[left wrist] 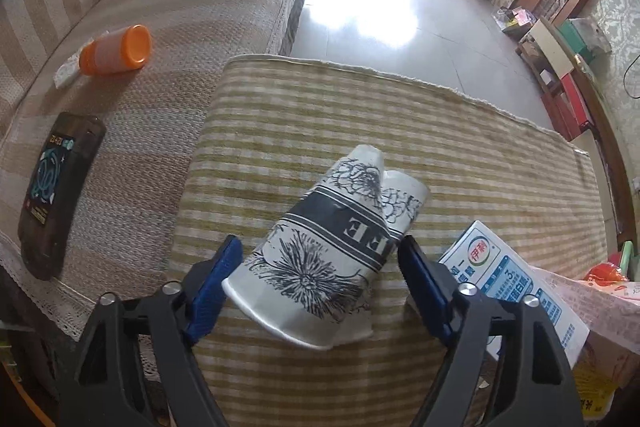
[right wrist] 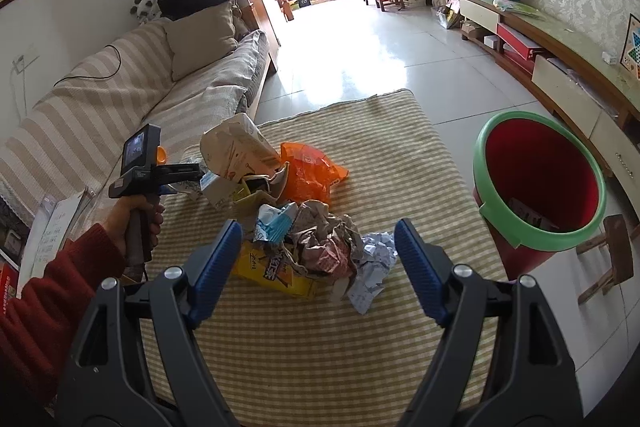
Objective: Collect trash
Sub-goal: 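Return the left gripper to the table and grasp the white paper cup, then carry the paper cup over the bin and release it with the left gripper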
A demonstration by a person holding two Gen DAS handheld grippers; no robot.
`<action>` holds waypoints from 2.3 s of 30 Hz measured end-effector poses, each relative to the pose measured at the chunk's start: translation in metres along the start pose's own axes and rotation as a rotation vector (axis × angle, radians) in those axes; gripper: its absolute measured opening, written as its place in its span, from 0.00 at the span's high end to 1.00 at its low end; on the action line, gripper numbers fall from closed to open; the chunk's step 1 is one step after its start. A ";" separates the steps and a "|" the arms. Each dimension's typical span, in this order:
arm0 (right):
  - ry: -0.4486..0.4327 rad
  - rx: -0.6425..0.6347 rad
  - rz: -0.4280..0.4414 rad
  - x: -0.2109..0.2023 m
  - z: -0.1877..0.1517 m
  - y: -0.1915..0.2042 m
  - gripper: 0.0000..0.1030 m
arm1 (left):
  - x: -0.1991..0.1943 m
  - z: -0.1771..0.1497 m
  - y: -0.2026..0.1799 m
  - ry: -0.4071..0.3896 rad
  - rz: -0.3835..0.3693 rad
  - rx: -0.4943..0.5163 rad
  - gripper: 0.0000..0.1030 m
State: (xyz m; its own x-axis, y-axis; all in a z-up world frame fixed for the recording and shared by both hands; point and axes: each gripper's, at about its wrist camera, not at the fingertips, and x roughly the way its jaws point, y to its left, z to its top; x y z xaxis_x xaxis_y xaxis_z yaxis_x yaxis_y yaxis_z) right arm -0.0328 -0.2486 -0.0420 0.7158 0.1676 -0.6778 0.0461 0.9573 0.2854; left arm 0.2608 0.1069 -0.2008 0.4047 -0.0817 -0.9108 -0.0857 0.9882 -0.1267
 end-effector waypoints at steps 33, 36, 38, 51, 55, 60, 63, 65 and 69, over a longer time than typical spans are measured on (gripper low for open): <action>0.171 -0.049 0.087 0.172 0.077 0.105 0.38 | -0.095 -0.180 0.010 -0.066 -0.157 0.002 0.62; 0.172 -0.067 0.104 0.168 0.075 0.104 0.44 | -0.095 -0.181 0.010 -0.066 -0.161 -0.001 0.61; 0.164 -0.078 0.114 0.163 0.073 0.105 0.48 | -0.094 -0.181 0.010 -0.064 -0.161 -0.003 0.60; 0.031 -0.112 0.180 0.089 0.071 0.103 0.49 | -0.093 -0.178 0.016 -0.078 -0.149 -0.017 0.46; -0.004 -0.108 0.184 0.064 0.068 0.096 0.49 | -0.085 -0.176 0.017 -0.055 -0.147 -0.020 0.48; -0.055 -0.097 0.182 0.035 0.063 0.085 0.49 | -0.096 -0.177 0.017 -0.080 -0.161 -0.033 0.57; -0.084 -0.110 0.157 0.021 0.060 0.078 0.49 | -0.111 -0.178 0.009 -0.112 -0.165 -0.019 0.57; -0.095 -0.111 0.154 0.014 0.057 0.073 0.49 | -0.123 -0.177 0.003 -0.137 -0.175 -0.009 0.57; -0.122 -0.105 0.137 -0.001 0.052 0.058 0.49 | -0.148 -0.175 -0.012 -0.193 -0.182 0.022 0.57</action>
State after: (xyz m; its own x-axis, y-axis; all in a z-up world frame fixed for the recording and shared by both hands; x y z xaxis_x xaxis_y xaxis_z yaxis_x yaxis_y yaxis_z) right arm 0.0057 -0.2050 0.0104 0.7899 0.2741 -0.5486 -0.1258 0.9480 0.2925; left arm 0.0429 0.0843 -0.1327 0.5782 -0.2340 -0.7816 0.0234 0.9623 -0.2708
